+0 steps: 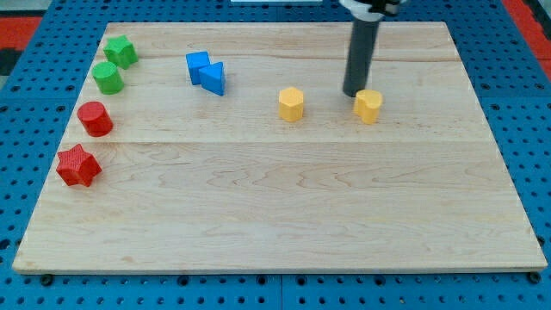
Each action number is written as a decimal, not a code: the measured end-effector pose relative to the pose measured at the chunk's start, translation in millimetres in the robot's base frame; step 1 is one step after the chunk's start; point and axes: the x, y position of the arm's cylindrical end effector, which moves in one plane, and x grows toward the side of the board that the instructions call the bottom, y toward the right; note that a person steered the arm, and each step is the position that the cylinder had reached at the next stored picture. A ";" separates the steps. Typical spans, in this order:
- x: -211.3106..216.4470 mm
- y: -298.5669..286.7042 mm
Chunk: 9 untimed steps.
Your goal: Locate the yellow hexagon vertically above the yellow heart
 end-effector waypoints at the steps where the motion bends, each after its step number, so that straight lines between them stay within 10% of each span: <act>1: 21.9 -6.5; 4: 76.6 -88.1; 9: 16.7 -99.8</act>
